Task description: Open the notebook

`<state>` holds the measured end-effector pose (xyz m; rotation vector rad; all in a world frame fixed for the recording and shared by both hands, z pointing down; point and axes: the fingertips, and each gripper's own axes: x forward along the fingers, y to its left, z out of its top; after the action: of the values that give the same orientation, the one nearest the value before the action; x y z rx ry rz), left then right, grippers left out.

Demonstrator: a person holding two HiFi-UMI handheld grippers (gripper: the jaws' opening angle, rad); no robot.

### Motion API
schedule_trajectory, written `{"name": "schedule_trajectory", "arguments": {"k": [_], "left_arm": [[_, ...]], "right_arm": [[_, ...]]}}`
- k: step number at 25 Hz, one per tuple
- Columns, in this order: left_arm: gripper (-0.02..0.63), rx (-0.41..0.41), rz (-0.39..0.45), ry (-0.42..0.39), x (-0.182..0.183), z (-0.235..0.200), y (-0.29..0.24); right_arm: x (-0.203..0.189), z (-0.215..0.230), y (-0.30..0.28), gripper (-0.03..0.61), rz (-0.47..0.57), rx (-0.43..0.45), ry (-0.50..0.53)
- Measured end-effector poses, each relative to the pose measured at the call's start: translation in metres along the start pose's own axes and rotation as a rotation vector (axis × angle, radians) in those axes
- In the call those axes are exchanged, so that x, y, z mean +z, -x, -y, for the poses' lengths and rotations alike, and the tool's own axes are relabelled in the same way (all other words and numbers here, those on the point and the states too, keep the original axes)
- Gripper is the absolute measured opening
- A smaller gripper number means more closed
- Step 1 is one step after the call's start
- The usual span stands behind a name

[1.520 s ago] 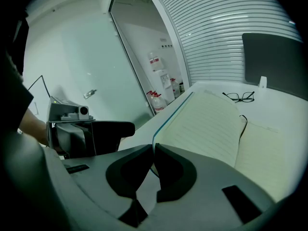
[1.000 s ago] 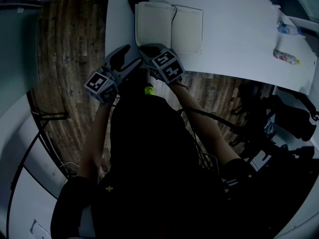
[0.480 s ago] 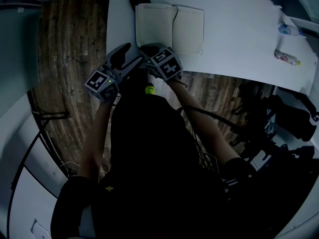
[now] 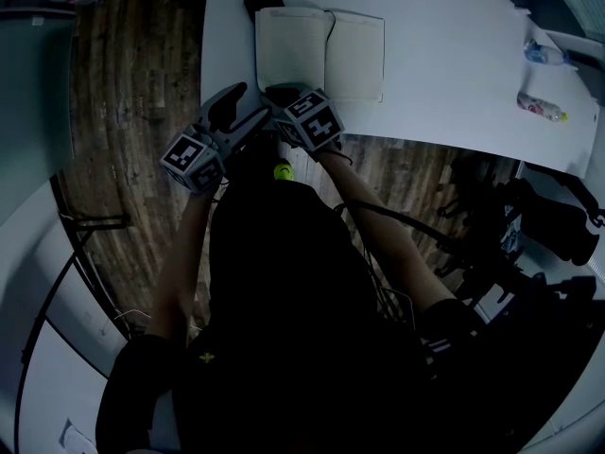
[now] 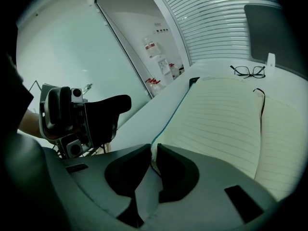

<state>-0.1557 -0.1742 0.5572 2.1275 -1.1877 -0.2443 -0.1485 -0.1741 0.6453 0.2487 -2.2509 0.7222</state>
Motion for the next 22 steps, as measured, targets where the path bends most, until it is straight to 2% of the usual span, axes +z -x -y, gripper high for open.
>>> {"name": "schedule_trajectory", "arguments": {"k": [5, 8, 10, 19, 21, 22], "left_arm": [[0.305, -0.009, -0.009, -0.006, 0.005, 0.003, -0.003], [0.305, -0.012, -0.002, -0.019, 0.005, 0.001, -0.003], [0.305, -0.015, -0.004, -0.024, 0.009, 0.004, -0.005], [0.305, -0.038, -0.002, -0.031, 0.016, 0.015, -0.009], [0.305, -0.048, -0.015, -0.041, 0.017, 0.019, -0.011], [0.305, -0.053, -0.018, -0.04, 0.018, 0.021, -0.013]], "right_arm": [[-0.001, 0.001, -0.002, 0.046, -0.006, 0.004, -0.006], [0.001, -0.007, 0.0, 0.052, 0.019, 0.063, -0.07], [0.002, -0.009, 0.003, 0.078, 0.042, 0.09, -0.119], [0.009, -0.008, 0.025, 0.101, 0.091, 0.065, -0.134], [0.011, -0.007, 0.031, 0.073, 0.099, 0.044, -0.115], [0.012, -0.006, 0.035, 0.031, 0.106, 0.03, -0.104]]}}
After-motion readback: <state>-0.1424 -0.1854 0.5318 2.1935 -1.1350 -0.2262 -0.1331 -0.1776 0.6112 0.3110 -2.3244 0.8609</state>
